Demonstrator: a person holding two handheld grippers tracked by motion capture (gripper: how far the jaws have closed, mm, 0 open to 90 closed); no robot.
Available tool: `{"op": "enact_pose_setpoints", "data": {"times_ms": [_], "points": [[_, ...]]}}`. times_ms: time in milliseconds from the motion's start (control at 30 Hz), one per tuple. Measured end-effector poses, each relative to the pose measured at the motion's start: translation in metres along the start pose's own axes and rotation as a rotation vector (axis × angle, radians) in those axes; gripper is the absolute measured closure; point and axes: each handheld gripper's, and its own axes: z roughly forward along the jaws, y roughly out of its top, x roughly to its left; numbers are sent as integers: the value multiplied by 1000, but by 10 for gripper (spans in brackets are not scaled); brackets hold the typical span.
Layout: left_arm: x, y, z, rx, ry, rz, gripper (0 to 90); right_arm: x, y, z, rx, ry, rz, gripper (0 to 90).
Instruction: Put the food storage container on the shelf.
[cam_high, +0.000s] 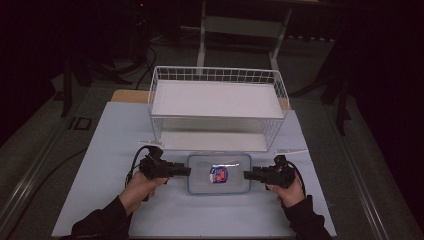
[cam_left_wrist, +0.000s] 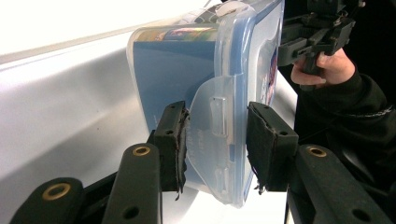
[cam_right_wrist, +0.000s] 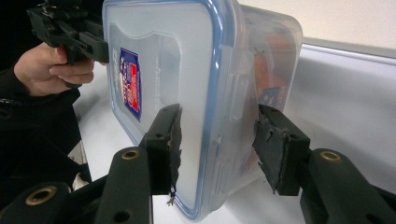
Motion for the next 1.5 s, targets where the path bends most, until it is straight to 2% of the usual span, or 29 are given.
{"op": "enact_pose_setpoints", "data": {"times_ms": [267,533,800,933,1033,1267,1300,1333,1500], "points": [[-5,12,-6,-22,18,27,595,4,9,-4,-25,3,-12,525],[-1,25,-10,-58,35,38,592,2,23,-2,-56,-5,-25,526],[5,35,-7,-85,41,32,591,-4,36,-3,-72,-13,-22,527],[8,42,-7,-108,56,45,590,-10,41,-1,-89,-13,-12,527],[15,46,-3,-110,53,27,589,-15,47,1,-98,-19,-13,526],[23,51,3,-130,76,23,579,-23,52,7,-102,-34,-10,526],[24,51,4,-135,83,3,579,-25,53,7,-102,-36,-8,526],[26,51,5,-136,87,1,577,-26,53,8,-103,-40,-5,526],[32,52,9,-144,118,33,567,-29,57,13,-101,-60,-22,525]]}}
